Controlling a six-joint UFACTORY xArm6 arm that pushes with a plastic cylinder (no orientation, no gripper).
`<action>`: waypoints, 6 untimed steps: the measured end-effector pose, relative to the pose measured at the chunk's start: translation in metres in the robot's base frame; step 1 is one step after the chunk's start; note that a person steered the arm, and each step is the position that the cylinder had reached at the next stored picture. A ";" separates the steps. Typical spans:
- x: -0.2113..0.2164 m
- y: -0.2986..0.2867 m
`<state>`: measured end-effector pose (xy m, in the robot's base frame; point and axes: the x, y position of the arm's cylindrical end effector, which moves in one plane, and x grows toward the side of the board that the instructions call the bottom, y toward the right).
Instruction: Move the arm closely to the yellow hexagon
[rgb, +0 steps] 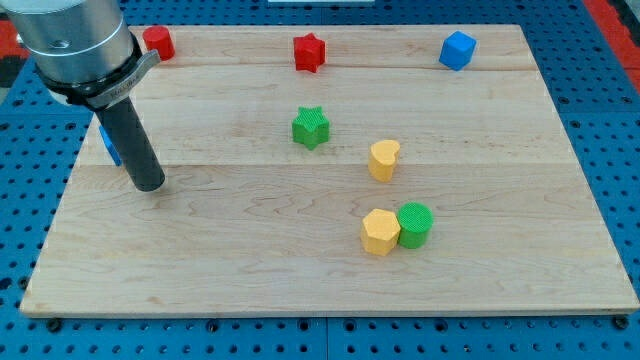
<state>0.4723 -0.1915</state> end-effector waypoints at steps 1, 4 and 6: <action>-0.001 0.000; -0.038 0.064; 0.017 0.184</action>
